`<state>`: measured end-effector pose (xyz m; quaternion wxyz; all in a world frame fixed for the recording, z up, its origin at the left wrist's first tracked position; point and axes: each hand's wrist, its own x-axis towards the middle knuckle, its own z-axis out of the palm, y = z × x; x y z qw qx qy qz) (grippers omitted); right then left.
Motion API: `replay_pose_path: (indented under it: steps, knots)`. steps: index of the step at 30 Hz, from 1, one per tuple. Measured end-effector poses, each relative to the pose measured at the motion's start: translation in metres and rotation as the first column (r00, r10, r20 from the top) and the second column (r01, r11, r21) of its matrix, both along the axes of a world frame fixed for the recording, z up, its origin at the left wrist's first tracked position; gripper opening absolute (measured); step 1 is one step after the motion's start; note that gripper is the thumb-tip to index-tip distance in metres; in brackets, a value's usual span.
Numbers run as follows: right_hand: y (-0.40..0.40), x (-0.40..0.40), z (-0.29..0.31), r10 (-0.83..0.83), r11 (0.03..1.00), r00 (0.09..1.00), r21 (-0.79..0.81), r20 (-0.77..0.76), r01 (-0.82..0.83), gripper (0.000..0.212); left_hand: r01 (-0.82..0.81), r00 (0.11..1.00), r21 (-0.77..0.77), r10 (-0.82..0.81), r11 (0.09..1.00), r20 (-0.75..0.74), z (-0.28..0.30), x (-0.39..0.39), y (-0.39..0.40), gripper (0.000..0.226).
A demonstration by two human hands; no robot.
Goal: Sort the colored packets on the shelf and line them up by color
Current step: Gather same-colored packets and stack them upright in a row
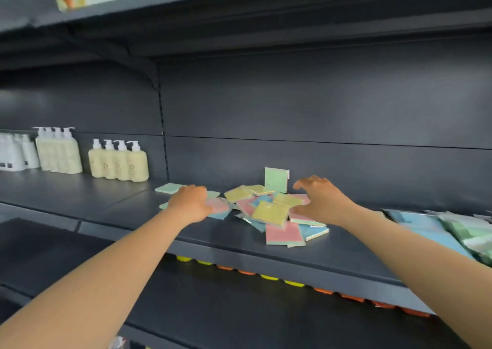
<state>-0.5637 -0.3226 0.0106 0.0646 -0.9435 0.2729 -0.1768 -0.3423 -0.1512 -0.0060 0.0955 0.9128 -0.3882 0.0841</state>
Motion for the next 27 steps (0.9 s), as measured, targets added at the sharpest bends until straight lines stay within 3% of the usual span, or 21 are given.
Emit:
replay_pose_path:
  steps: [7,14,20,23,25,27]
  knots:
    - [0.06,0.109,-0.021,-0.011,0.996,1.0,0.092,0.011,0.01,0.058,0.063,0.995,-0.003,-0.063,0.998,-0.08,-0.011,0.098,0.052,0.037]
    - [0.075,0.169,-0.034,-0.065,0.979,0.993,0.187,-0.1,0.083,0.062,0.114,0.972,-0.076,-0.127,0.991,-0.199,-0.028,0.159,0.055,0.031]
    - [0.061,0.218,-0.051,-0.196,0.929,0.966,0.284,-0.169,0.238,0.046,0.099,0.914,-0.187,-0.164,0.977,-0.37,-0.052,0.189,0.029,0.051]
    - [0.055,0.237,-0.059,-0.183,0.93,0.973,0.295,-0.144,0.218,0.047,0.12,0.904,-0.198,-0.19,0.973,-0.384,-0.054,0.201,0.015,0.051]
    - [0.051,0.246,-0.063,-0.161,0.939,0.976,0.283,-0.145,0.197,0.031,0.138,0.905,-0.195,-0.204,0.971,-0.374,-0.052,0.21,0.008,0.049]
    - [0.046,0.25,-0.066,-0.139,0.925,0.982,0.336,-0.128,0.175,0.031,0.14,0.904,-0.185,-0.202,0.973,-0.376,-0.052,0.219,0.002,0.05]
